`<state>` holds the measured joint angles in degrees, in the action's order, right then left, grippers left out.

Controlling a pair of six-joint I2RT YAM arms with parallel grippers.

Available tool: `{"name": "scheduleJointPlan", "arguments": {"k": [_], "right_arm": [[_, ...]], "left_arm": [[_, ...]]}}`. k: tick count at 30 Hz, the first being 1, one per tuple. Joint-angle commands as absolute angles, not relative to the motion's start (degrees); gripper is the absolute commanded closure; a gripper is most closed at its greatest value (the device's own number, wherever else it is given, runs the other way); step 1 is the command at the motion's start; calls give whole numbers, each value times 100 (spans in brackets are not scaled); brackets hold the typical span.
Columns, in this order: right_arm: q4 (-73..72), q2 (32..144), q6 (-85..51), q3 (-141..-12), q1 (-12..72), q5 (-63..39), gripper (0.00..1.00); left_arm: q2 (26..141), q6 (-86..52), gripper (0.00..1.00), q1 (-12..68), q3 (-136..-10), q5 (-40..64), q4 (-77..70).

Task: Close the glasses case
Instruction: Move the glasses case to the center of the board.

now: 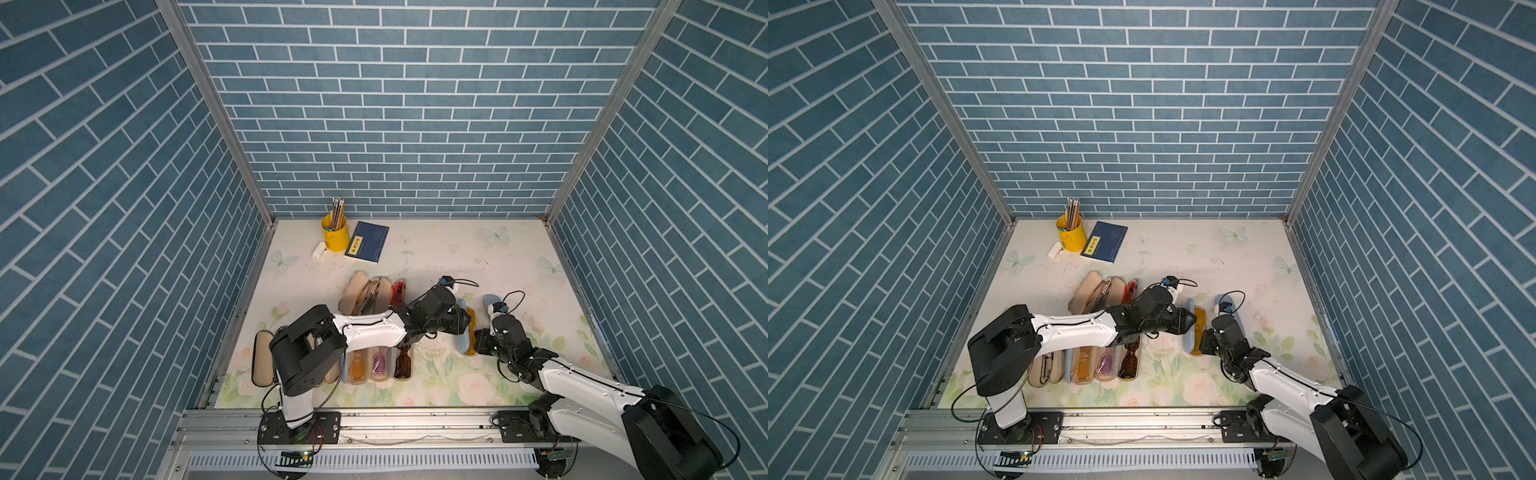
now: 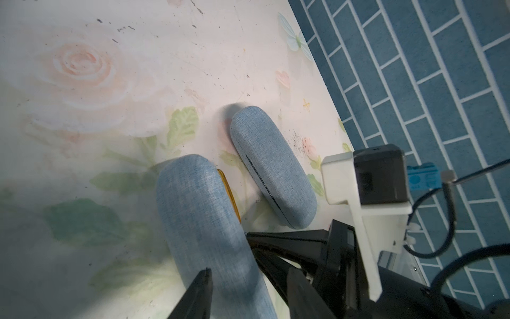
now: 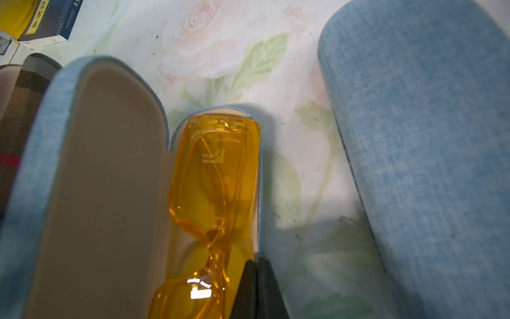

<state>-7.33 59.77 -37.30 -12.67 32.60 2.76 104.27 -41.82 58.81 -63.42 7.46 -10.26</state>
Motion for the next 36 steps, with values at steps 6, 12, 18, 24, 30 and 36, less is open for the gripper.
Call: {"name": "scheduleJointPlan", "arguments": {"k": [6,12,18,24,30,36], "right_arm": [[-717,5928,-3753,-1119,3227,253,95],[-756,5913,-3742,-1091,3232,235,95],[-779,5855,-3744,-1065,3234,230,95],[-790,5828,-3735,-1042,3234,218,95],[-800,5750,-3744,-1002,3234,221,95],[-800,5699,-3744,-980,3234,212,95]], "left_arm": [[10728,-3809,52,5919,-6704,424,-282],[10823,-3759,53,5933,-6777,325,-153],[10832,-3746,55,5928,-6770,300,-141],[10886,-3781,57,5928,-6781,289,-220],[10923,-3870,60,5935,-6721,316,-378],[10986,-3927,60,5933,-6724,367,-486]]}}
